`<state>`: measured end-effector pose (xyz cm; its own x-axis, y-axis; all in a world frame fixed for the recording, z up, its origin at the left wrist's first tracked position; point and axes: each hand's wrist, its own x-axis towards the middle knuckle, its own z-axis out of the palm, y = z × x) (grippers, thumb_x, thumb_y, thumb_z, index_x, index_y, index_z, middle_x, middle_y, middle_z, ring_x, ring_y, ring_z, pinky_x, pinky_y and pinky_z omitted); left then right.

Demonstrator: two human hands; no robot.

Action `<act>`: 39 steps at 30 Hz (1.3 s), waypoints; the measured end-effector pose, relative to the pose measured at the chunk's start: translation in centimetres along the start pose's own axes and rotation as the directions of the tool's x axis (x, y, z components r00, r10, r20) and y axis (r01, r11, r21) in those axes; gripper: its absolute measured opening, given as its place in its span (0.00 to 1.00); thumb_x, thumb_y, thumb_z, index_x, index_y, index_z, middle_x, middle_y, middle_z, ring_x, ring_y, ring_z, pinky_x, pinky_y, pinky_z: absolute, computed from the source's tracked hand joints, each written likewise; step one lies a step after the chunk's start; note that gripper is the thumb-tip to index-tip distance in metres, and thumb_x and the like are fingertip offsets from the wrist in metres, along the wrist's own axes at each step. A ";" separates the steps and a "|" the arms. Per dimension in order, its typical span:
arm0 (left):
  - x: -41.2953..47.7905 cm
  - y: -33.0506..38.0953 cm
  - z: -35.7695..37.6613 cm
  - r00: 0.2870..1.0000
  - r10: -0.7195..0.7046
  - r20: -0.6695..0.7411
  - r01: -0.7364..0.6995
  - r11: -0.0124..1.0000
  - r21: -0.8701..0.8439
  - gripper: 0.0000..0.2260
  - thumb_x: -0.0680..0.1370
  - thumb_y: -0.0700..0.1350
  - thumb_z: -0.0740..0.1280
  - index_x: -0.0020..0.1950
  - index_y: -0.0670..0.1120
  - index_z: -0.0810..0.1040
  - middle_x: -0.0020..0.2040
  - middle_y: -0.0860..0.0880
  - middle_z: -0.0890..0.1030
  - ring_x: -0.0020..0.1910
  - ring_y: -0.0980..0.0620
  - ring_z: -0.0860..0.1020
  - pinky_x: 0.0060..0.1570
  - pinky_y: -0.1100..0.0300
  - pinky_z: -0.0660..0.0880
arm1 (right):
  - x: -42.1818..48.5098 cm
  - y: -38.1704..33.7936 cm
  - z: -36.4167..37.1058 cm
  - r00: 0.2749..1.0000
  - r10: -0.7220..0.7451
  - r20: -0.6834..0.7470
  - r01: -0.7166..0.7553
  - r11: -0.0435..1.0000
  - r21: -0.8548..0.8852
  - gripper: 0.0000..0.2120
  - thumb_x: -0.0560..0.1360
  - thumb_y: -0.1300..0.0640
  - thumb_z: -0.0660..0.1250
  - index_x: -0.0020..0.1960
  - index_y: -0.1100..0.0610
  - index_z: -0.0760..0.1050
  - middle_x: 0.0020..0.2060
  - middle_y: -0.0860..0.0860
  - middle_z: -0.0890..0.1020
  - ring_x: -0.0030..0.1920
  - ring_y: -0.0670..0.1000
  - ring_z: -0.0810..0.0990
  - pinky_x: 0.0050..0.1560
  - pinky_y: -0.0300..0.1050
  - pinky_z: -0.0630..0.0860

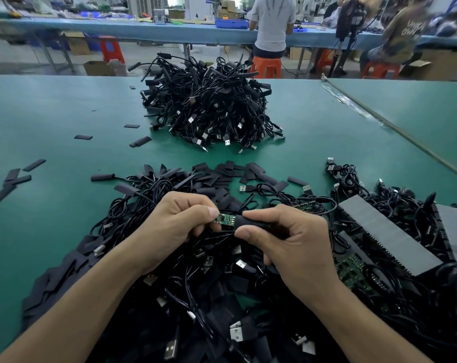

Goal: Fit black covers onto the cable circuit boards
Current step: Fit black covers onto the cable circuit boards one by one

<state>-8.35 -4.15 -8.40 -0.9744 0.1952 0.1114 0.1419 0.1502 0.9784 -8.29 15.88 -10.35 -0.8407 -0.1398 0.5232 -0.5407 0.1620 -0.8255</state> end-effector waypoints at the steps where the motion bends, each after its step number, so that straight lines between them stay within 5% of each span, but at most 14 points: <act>1: 0.1 -0.1 -0.1 1.000 -0.021 -0.013 0.021 1.000 -0.009 0.12 0.67 0.56 0.67 0.31 0.51 0.82 0.23 0.54 0.71 0.23 0.62 0.65 0.24 0.71 0.60 | 0.0 0.0 0.0 1.000 -0.004 0.015 0.004 1.000 -0.002 0.14 0.66 0.45 0.77 0.47 0.50 0.85 0.36 0.40 0.84 0.30 0.40 0.80 0.34 0.33 0.73; 10: -0.1 -0.2 0.0 0.998 -0.012 0.056 0.015 0.999 -0.049 0.12 0.70 0.55 0.68 0.35 0.48 0.84 0.24 0.53 0.70 0.24 0.62 0.67 0.26 0.73 0.64 | -0.1 0.2 0.0 0.997 -0.047 -0.058 0.044 0.997 -0.061 0.14 0.66 0.45 0.76 0.49 0.50 0.85 0.36 0.39 0.83 0.30 0.38 0.79 0.34 0.31 0.73; 15: -0.3 0.4 0.0 0.986 0.005 0.168 -0.009 1.000 0.021 0.11 0.72 0.53 0.67 0.34 0.50 0.83 0.28 0.54 0.77 0.28 0.61 0.74 0.31 0.71 0.69 | -0.2 0.4 0.2 0.995 -0.012 0.097 0.019 0.997 -0.069 0.13 0.67 0.46 0.77 0.49 0.52 0.86 0.38 0.41 0.84 0.31 0.40 0.80 0.34 0.30 0.72; 23: -0.3 0.6 0.3 0.995 0.000 0.099 -0.005 0.999 0.054 0.09 0.73 0.52 0.72 0.39 0.47 0.84 0.32 0.48 0.79 0.32 0.55 0.75 0.33 0.66 0.70 | -0.2 0.2 0.3 0.992 -0.128 0.012 0.129 0.978 -0.167 0.11 0.70 0.49 0.75 0.49 0.55 0.86 0.36 0.40 0.81 0.32 0.35 0.77 0.36 0.27 0.70; 28: -0.2 0.5 0.3 0.999 -0.031 0.036 0.030 0.999 0.022 0.16 0.70 0.58 0.70 0.36 0.45 0.82 0.28 0.51 0.78 0.24 0.61 0.67 0.26 0.71 0.63 | -0.2 0.2 0.2 0.990 -0.141 -0.015 0.136 0.973 -0.185 0.10 0.70 0.52 0.75 0.48 0.56 0.85 0.37 0.38 0.80 0.33 0.34 0.77 0.37 0.25 0.69; 39: -0.3 0.6 0.0 0.994 -0.036 0.104 0.034 0.999 0.025 0.11 0.69 0.58 0.71 0.37 0.51 0.84 0.30 0.50 0.80 0.25 0.61 0.70 0.27 0.72 0.64 | -0.3 0.6 0.2 0.979 -0.196 0.049 0.202 0.951 -0.232 0.13 0.71 0.48 0.75 0.51 0.54 0.85 0.40 0.44 0.83 0.41 0.41 0.81 0.42 0.35 0.77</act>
<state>-7.98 -4.14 -7.88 -0.9554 0.2898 0.0573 0.1135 0.1808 0.9769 -8.36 15.85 -11.10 -0.7157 -0.2162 0.6641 -0.6914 0.3529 -0.6304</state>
